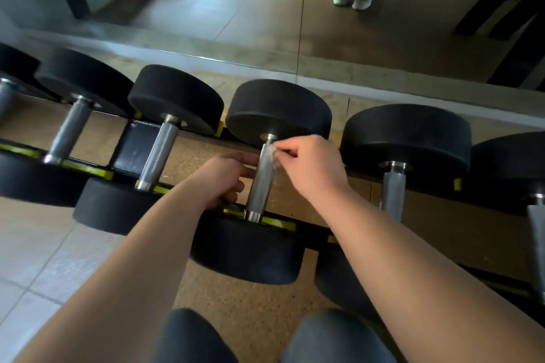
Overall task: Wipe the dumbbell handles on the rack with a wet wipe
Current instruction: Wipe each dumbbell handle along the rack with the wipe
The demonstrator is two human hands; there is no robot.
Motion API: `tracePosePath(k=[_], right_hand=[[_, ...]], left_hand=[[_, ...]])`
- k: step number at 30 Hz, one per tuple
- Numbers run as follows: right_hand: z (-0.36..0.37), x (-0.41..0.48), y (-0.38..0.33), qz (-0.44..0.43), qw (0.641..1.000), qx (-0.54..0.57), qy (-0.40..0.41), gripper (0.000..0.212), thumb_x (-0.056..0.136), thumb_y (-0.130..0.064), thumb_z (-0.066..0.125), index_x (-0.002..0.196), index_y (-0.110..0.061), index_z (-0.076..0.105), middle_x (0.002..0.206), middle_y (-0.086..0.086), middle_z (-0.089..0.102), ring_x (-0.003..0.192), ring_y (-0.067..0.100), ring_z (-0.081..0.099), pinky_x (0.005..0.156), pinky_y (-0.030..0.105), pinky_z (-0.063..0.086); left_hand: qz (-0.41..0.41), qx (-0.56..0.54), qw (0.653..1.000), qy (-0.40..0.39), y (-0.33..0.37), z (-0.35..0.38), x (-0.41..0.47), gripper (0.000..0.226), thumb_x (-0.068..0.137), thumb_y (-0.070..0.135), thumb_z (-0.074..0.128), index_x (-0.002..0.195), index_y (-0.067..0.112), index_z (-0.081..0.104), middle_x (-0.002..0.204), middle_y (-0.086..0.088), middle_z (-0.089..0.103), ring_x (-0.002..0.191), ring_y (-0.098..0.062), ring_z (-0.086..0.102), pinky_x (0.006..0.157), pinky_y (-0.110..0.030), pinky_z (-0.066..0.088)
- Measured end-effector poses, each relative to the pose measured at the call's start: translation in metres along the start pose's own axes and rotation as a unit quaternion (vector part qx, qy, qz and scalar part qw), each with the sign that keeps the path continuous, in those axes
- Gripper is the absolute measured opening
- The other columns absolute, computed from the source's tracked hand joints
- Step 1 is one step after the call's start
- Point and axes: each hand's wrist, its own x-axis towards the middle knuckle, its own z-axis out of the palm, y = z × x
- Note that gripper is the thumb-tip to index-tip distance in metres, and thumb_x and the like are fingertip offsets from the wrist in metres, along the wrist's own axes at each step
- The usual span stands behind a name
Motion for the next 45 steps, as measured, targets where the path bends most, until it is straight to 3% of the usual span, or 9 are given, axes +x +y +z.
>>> tracePosePath(k=[2, 8, 15, 21, 27, 30, 34, 40, 45], right_hand=[[0.006, 0.001, -0.002, 0.066, 0.997, 0.028, 0.025, 0.021, 0.100, -0.029, 0.064, 0.118, -0.026, 0.075, 0.108, -0.006, 0.076, 0.092, 0.010, 0.071, 0.075, 0.027, 0.058], [0.005, -0.015, -0.009, 0.225, 0.948, 0.069, -0.215, 0.011, 0.098, -0.025, 0.064, 0.090, -0.022, 0.072, 0.070, 0.001, 0.073, 0.061, 0.015, 0.072, 0.067, 0.036, 0.063], [0.009, 0.012, -0.010, 0.289, 0.920, 0.257, -0.069, 0.019, 0.105, -0.028, 0.056, 0.115, -0.022, 0.072, 0.071, 0.002, 0.067, 0.036, 0.005, 0.059, 0.054, 0.029, 0.060], [-0.004, -0.010, -0.015, 0.309, 0.869, 0.150, -0.356, 0.015, 0.103, -0.011, 0.052, 0.113, -0.011, 0.064, 0.063, 0.003, 0.051, 0.050, 0.011, 0.048, 0.044, 0.023, 0.050], [0.005, 0.022, -0.008, 0.342, 0.885, 0.294, -0.118, 0.028, 0.100, -0.010, 0.052, 0.122, -0.018, 0.066, 0.060, 0.006, 0.052, 0.047, 0.017, 0.048, 0.060, 0.034, 0.053], [0.000, 0.016, -0.010, 0.305, 0.906, 0.235, -0.177, 0.020, 0.098, -0.005, 0.051, 0.106, -0.016, 0.067, 0.055, 0.004, 0.047, 0.043, 0.015, 0.042, 0.053, 0.030, 0.049], [-0.003, 0.003, -0.013, 0.315, 0.865, 0.170, -0.351, 0.017, 0.091, 0.004, 0.060, 0.100, -0.008, 0.068, 0.056, 0.002, 0.053, 0.038, 0.008, 0.035, 0.046, 0.024, 0.041], [0.003, 0.002, -0.012, 0.301, 0.908, 0.285, -0.062, 0.030, 0.100, -0.012, 0.062, 0.129, -0.020, 0.069, 0.085, 0.013, 0.067, 0.048, 0.014, 0.050, 0.057, 0.032, 0.054], [0.013, -0.033, -0.026, 0.238, 0.962, 0.108, -0.074, 0.019, 0.096, -0.035, 0.070, 0.110, -0.024, 0.076, 0.100, -0.007, 0.073, 0.072, 0.018, 0.069, 0.059, 0.030, 0.058]], left_hand=[[-0.025, 0.010, 1.000, -0.002, 0.002, 0.001, -0.005, 0.037, 0.100, 0.003, 0.036, 0.108, 0.019, 0.069, 0.091, -0.003, 0.068, 0.047, -0.009, 0.038, 0.040, -0.023, 0.027], [-0.021, 0.059, 0.998, 0.000, 0.000, 0.001, -0.003, 0.036, 0.098, 0.005, 0.037, 0.109, 0.019, 0.068, 0.091, -0.005, 0.067, 0.052, -0.011, 0.042, 0.044, -0.026, 0.031], [0.032, 0.042, 0.998, 0.020, -0.001, 0.004, 0.009, 0.020, 0.101, 0.021, 0.054, 0.107, 0.022, 0.074, 0.069, 0.002, 0.055, 0.051, -0.011, 0.040, 0.043, -0.025, 0.030], [0.055, 0.011, 0.998, 0.017, -0.007, 0.002, 0.014, 0.016, 0.100, 0.026, 0.058, 0.102, 0.022, 0.073, 0.084, -0.010, 0.056, 0.056, -0.015, 0.039, 0.044, -0.025, 0.029], [0.051, 0.026, 0.998, 0.011, -0.006, 0.005, 0.018, 0.020, 0.103, 0.030, 0.051, 0.106, 0.025, 0.071, 0.110, -0.011, 0.072, 0.064, -0.016, 0.044, 0.045, -0.025, 0.035], [0.051, 0.037, 0.998, 0.009, -0.005, 0.004, 0.020, 0.021, 0.102, 0.030, 0.051, 0.106, 0.025, 0.071, 0.098, -0.009, 0.066, 0.066, -0.019, 0.044, 0.046, -0.025, 0.033], [0.045, 0.062, 0.997, -0.009, -0.004, 0.004, 0.020, 0.025, 0.100, 0.031, 0.049, 0.105, 0.022, 0.072, 0.107, -0.017, 0.071, 0.064, -0.017, 0.043, 0.045, -0.024, 0.035], [0.011, 0.043, 0.998, -0.039, -0.005, 0.000, 0.018, 0.023, 0.099, 0.030, 0.050, 0.106, 0.021, 0.069, 0.109, -0.010, 0.070, 0.065, -0.017, 0.043, 0.045, -0.024, 0.034], [0.066, 0.062, 0.993, -0.079, -0.001, -0.003, 0.004, 0.024, 0.104, 0.028, 0.045, 0.096, 0.025, 0.068, 0.104, -0.008, 0.068, 0.067, -0.018, 0.045, 0.049, -0.026, 0.035]])
